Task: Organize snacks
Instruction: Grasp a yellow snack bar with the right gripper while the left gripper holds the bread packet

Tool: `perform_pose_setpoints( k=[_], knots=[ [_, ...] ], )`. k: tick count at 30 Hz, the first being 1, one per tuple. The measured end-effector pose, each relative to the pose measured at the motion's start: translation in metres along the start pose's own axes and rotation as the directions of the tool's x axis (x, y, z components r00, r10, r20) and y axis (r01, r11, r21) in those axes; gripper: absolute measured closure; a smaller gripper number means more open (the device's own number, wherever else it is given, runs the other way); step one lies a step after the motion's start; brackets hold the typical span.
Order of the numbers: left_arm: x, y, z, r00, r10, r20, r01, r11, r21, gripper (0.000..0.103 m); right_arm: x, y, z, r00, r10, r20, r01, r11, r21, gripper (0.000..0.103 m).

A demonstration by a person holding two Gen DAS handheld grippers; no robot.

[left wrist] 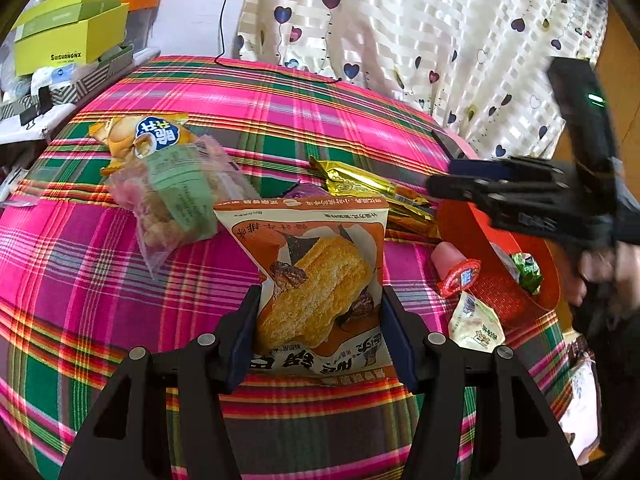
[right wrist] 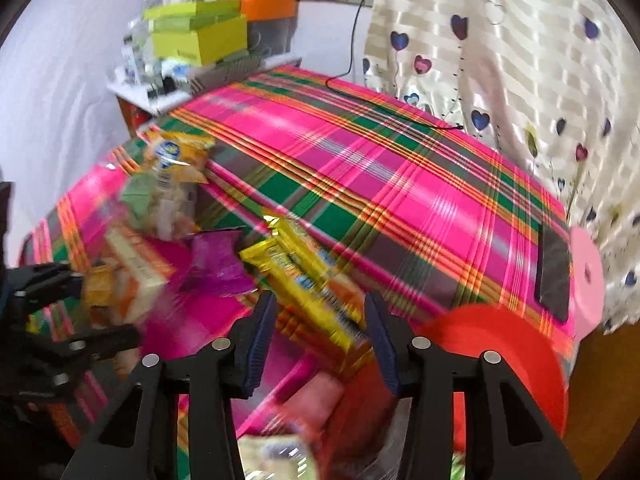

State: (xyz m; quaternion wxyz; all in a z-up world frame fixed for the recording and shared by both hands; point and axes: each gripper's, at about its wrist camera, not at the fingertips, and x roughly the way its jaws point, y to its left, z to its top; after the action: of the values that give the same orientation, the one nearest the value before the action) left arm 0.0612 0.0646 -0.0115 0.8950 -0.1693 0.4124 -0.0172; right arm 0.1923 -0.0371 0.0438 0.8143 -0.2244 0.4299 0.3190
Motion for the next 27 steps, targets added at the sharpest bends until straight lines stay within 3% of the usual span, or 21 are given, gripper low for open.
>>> perform_pose_setpoints(
  k=[8, 14, 24, 27],
  knots=[
    [0.003, 0.01, -0.002, 0.999, -0.029, -0.013, 0.029, 0.999, -0.03, 0.045, 0.056, -0.001, 0.016, 0.986, -0.024, -0.166, 0.006, 0.994, -0.111, 0.077],
    [0.008, 0.016, -0.002, 0.999, -0.039, -0.023, 0.038, 0.998, -0.042, 0.045, 0.076, -0.002, 0.03, 0.969, 0.024, -0.247, -0.057, 0.99, -0.127, 0.075],
    [0.01, 0.018, -0.002, 0.999, -0.045, -0.029, 0.044, 0.998, -0.048, 0.045, 0.08, 0.001, 0.033, 0.975, 0.043, -0.22, -0.066, 0.993, -0.102, 0.077],
    [0.008, 0.017, -0.003, 0.999, -0.041, -0.024, 0.04, 0.998, -0.047, 0.045, 0.079, -0.003, 0.035, 0.978, 0.052, -0.202, -0.068, 0.995, -0.073, 0.083]
  ],
)
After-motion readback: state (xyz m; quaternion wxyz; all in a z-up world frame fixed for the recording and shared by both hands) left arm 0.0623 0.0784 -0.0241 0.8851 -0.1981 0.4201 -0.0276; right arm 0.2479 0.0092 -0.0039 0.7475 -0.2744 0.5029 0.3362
